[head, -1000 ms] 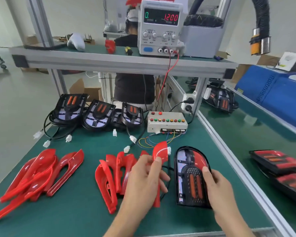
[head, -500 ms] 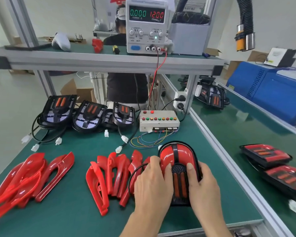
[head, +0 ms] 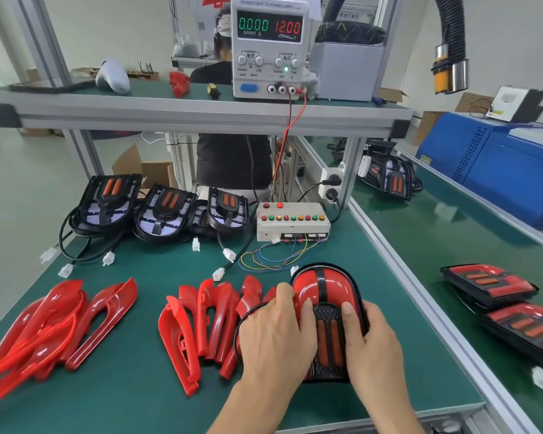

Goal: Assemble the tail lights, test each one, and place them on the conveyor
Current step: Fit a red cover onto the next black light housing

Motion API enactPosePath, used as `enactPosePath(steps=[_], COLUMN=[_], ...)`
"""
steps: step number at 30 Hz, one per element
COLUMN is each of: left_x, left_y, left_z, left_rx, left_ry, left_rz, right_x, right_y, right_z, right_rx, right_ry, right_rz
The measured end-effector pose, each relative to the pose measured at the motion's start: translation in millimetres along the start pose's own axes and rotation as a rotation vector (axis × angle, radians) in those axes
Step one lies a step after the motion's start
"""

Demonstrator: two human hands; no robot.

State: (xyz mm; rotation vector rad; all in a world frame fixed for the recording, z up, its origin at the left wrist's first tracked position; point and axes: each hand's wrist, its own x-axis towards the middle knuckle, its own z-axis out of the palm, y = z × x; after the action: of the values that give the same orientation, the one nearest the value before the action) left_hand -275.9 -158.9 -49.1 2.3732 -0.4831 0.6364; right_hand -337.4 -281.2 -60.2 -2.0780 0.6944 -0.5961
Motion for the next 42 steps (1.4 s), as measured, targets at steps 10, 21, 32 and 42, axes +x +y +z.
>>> enactPosePath(steps=[10,21,32,42], left_x=[-1.4,-4.3,15.5,9.6], left_y=[-3.8,-9.4,-28.9,-18.8], left_z=[3.7,13.6,3.9,15.9], left_rx=[-0.026,-0.11,-1.278,-1.43], left_ry=[-0.002,0.059,-0.727,-0.613], left_rz=[-0.019,-0.078,-0.747,-0.718], right_x=[0.7,1.5,8.3,16.0], right_y=[1.0,2.6,0.5,-1.2], right_z=[2.0,4.6,-1.4,-13.5], right_rx=[-0.014,0.006,0.049,0.073], right_ry=[-0.018,-0.019,-0.056,-0.167], right_rz=[0.002,0.019,0.0,0.028])
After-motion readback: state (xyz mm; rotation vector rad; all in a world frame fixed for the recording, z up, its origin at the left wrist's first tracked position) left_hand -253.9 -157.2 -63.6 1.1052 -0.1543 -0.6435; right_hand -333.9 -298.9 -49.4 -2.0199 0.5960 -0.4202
